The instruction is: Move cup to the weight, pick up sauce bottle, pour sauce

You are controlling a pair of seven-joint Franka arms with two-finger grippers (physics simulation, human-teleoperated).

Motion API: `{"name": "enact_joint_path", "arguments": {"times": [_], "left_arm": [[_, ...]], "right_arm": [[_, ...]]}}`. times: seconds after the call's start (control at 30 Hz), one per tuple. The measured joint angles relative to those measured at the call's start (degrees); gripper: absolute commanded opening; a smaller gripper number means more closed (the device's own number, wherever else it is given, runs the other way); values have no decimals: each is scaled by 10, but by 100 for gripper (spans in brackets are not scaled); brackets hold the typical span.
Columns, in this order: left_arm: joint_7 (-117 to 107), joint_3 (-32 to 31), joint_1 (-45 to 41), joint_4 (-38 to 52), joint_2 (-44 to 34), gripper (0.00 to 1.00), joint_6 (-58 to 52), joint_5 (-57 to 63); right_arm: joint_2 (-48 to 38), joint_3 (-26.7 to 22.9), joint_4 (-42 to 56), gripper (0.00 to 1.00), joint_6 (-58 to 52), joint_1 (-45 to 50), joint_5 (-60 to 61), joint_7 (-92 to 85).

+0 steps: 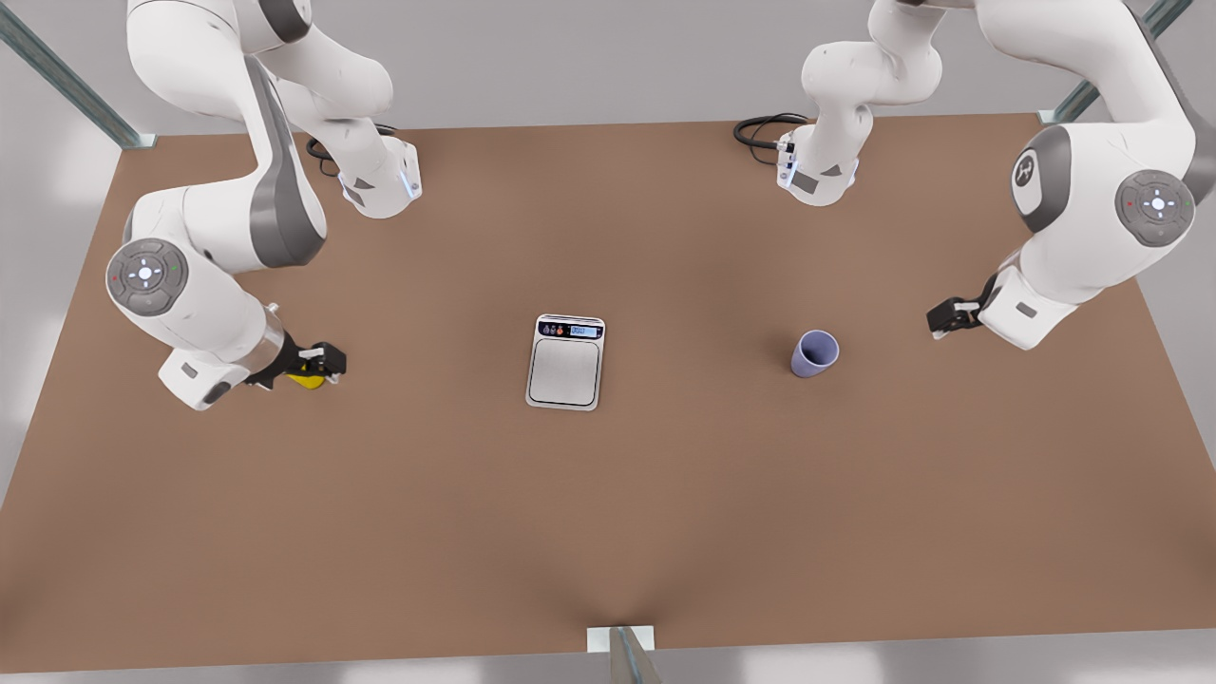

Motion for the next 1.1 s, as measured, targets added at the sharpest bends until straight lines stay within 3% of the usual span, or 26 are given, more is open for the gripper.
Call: {"name": "enact_joint_path", "arguments": {"times": [0.13,0.23,0.3,0.47,0.53,0.6,0.7,0.77,0.87,1.1], "left_arm": [[-2,-1,-33,-33,51,100,24,0],[-30,0,-53,-195,9,100,162,0],[-30,3,-49,-277,2,100,266,-1],[-30,3,-41,-347,19,100,325,-1],[-30,3,-43,-349,33,100,327,-3],[-29,3,-42,-360,32,100,327,-6],[-30,0,-43,-370,41,100,328,-9],[-30,-1,-44,-375,41,100,327,-10],[-30,-1,-45,-379,52,100,327,-13],[-29,-11,-44,-378,81,100,330,-26]], "right_arm": [[11,-1,28,100,-25,2,-6,-17],[15,3,29,100,-59,6,2,-37],[14,-1,74,100,-91,-10,39,-152],[11,0,102,100,-186,-195,203,-472],[17,0,95,100,-223,-293,307,-669],[25,0,23,100,-259,-381,398,-824],[84,-1,-99,100,-227,-433,471,-1051],[153,-1,-123,100,-180,-453,495,-1164],[195,-1,-125,100,-137,-473,516,-1208],[198,0,-184,100,-126,-480,513,-1369]]}}
